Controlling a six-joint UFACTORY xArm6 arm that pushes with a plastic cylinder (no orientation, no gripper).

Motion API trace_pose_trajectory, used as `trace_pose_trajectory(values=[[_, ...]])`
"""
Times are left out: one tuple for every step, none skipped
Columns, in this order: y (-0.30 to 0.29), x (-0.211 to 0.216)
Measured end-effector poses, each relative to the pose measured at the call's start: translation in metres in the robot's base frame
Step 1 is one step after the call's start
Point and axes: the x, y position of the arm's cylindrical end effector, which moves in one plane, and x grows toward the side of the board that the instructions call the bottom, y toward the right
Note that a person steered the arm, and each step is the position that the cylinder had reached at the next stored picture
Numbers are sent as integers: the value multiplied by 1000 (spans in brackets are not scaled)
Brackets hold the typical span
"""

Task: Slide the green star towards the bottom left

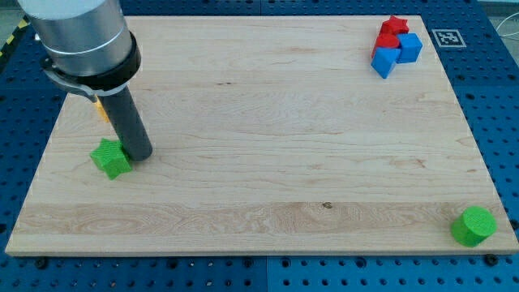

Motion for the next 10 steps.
trace_pose_trajectory(values=[[-1, -6], [-6, -4], [-15, 5], [-22, 14], [-26, 20], [-26, 8], [-26, -4], [-29, -8], [-50, 7], [-76, 25]])
